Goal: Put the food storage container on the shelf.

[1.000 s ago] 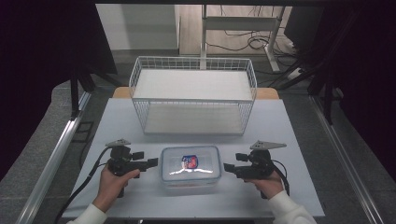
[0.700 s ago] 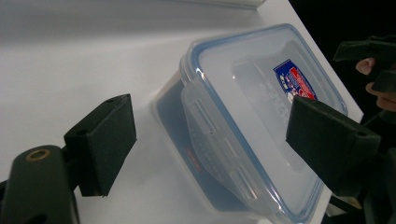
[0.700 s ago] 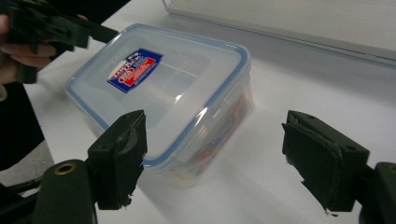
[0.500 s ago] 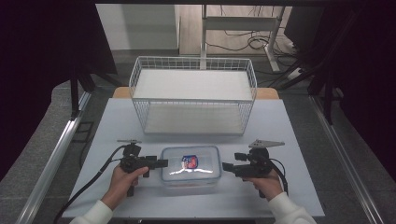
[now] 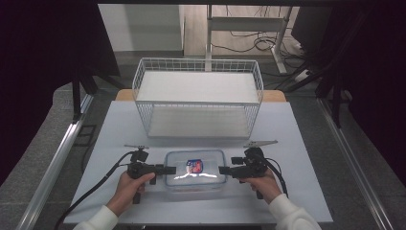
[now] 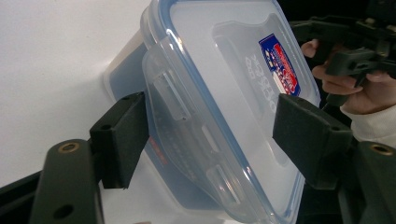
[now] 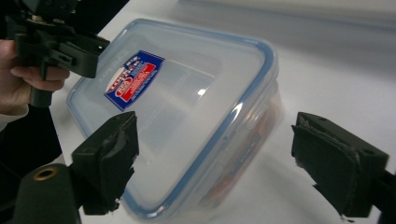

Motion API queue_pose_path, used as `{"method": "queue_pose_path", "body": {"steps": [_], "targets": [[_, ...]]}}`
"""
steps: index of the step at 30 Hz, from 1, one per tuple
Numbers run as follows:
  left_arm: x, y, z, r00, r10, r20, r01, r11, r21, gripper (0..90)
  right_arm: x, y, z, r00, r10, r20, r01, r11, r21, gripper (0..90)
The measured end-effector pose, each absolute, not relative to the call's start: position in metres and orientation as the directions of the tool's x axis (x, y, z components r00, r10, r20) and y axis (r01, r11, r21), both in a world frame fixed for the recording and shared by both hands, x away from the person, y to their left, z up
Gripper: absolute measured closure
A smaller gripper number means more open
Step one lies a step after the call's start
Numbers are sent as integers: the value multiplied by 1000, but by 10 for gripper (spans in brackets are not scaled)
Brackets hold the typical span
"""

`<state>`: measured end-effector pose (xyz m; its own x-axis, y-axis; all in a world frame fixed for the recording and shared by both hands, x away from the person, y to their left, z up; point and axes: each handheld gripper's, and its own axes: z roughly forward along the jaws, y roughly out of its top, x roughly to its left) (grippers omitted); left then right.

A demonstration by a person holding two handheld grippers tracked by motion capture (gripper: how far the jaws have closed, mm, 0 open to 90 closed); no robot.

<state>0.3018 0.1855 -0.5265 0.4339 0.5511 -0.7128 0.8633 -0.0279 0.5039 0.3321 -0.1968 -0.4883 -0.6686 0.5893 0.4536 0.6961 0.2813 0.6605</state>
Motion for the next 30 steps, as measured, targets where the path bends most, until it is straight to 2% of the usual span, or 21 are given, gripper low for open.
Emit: {"method": "queue_pose_path", "body": {"steps": [2,6,18,19,20,22,25,30], "targets": [[301,186,-526,432,553,-713,863,-25,504,286,337,-193,-494,-635,609,476,725,257,638,115],[302,187,-525,425,553,-716,867,-23,497,309,348,-188,-506,-588,586,558,781,229,582,123],[301,188,-523,420,562,-713,866,-11,501,352,350,-185,-509,-545,542,640,830,238,505,196],[301,188,-523,419,562,-713,866,-10,500,353,350,-185,-509,-542,543,642,832,238,501,213],[301,188,-523,417,562,-714,866,-9,499,357,351,-188,-507,-533,543,649,838,232,493,266],[301,188,-523,415,563,-715,867,-7,498,359,351,-190,-506,-527,543,654,842,228,488,286],[301,188,-522,413,563,-716,867,-2,498,364,350,-193,-502,-524,545,654,844,228,486,366],[298,188,-520,414,567,-712,864,1,503,389,348,-196,-499,-513,549,660,850,217,481,403]]}}
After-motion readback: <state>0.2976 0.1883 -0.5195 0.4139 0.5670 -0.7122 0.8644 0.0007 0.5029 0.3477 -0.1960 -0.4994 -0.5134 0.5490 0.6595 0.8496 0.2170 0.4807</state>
